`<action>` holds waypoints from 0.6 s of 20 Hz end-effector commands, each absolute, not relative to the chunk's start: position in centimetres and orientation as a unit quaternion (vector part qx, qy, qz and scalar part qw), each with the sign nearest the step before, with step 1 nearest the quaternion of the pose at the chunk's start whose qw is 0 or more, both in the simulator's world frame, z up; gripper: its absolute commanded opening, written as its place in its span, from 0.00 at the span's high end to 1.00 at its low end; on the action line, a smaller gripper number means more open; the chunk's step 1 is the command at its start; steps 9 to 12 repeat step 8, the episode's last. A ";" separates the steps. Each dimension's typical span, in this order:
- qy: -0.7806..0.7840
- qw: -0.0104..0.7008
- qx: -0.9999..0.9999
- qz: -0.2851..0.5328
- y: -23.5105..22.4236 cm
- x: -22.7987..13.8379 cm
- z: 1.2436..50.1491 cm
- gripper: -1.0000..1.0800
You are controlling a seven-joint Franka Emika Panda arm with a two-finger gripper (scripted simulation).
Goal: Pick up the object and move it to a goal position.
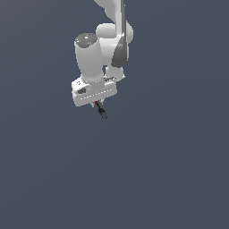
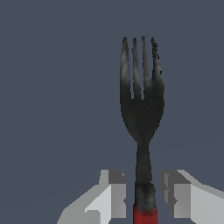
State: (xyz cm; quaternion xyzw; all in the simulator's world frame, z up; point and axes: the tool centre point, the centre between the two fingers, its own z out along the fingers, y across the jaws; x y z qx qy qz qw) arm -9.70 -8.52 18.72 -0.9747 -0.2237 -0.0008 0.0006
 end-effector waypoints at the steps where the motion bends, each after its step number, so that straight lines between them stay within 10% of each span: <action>1: -0.224 0.001 -0.975 -0.001 -9.5 -10.1 19.8 1.00; 12: -0.224 0.000 -0.975 0.000 -10.6 -10.2 20.7 1.00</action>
